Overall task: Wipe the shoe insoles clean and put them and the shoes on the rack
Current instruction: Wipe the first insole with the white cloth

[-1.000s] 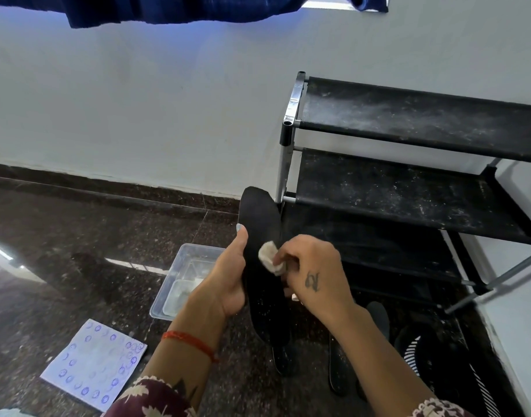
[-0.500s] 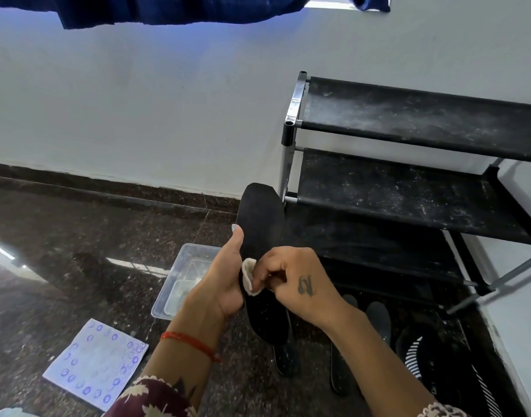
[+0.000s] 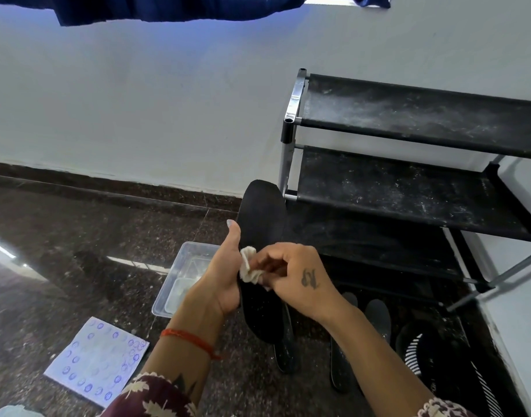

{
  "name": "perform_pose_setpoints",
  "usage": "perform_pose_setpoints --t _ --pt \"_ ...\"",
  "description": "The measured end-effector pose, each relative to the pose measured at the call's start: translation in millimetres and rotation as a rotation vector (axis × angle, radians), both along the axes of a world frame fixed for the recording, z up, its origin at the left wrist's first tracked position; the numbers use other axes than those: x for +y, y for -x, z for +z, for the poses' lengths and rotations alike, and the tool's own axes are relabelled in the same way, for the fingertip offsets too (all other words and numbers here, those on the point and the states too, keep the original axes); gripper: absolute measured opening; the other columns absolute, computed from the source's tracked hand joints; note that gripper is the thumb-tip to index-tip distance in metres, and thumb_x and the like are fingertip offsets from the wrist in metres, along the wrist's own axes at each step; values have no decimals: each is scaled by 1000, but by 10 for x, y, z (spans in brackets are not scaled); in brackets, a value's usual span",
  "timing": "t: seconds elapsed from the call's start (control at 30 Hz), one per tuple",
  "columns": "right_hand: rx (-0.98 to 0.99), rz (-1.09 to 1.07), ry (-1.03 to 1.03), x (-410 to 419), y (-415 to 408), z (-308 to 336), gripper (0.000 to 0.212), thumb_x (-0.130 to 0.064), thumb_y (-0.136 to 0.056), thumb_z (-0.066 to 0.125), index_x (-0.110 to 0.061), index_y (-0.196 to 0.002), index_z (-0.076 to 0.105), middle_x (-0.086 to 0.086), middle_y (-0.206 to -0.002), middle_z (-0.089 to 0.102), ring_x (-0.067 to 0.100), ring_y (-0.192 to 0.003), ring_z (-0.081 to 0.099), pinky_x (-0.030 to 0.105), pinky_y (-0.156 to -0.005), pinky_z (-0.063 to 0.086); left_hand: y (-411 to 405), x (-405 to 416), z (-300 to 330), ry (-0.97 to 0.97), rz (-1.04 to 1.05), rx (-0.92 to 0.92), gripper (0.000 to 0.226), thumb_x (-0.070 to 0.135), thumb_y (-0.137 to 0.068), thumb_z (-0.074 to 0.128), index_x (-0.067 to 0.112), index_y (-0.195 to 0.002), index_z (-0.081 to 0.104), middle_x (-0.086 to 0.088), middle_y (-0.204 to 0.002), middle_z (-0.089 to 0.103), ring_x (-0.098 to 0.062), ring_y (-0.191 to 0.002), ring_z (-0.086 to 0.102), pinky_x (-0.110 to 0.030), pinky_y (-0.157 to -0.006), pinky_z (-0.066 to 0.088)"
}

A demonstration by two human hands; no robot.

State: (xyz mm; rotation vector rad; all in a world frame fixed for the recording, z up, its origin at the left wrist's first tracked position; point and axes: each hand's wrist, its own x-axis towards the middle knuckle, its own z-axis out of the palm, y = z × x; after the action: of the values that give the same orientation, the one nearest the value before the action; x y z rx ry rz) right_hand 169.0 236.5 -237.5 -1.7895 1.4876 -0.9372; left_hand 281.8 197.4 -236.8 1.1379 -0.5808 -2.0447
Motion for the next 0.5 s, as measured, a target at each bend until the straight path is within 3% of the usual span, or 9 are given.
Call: perform_pose_setpoints --t 0.1,0.17,0.27,0.37,0.5 --pt "100 129 -6 11 41 29 24 8 -69 64 -13 -75 75 -15 -74 65 -8 -73 58 7 -75 42 -10 -8 -1 7 9 37 68 57 -96 28 4 -81 68 -12 -73 73 -21 -61 71 -28 -58 57" --pt "211 177 26 7 85 21 29 4 -66 55 -16 -69 75 -8 -78 70 1 -75 60 19 -83 46 -8 -10 2 10 -8 42 70 57 -96 22 4 -88 67 -13 -78 74 -20 -66 72 -28 -61 57" --pt "385 36 91 -8 170 -6 23 -5 -69 59 -20 -70 75 -5 -84 70 11 -81 62 32 -76 52 -3 0 12 -7 -54 78 75 63 -94 16 7 -97 66 -14 -87 74 -24 -73 72 -32 -63 57" --pt "229 -237 214 -37 202 -33 21 -3 -73 62 -20 -70 74 -6 -80 69 6 -75 62 22 -71 52 0 13 40 -4 -79 122 77 65 -93 15 8 -98 67 -18 -89 73 -32 -73 72 -43 -54 58" --pt "63 -204 108 -49 51 -100 29 1 -74 68 -21 -93 73 -6 -87 67 2 -74 62 10 -69 49 14 11 17 -6 -109 95 81 67 -92 16 3 -99 67 -18 -89 72 -27 -75 72 -34 -63 59"
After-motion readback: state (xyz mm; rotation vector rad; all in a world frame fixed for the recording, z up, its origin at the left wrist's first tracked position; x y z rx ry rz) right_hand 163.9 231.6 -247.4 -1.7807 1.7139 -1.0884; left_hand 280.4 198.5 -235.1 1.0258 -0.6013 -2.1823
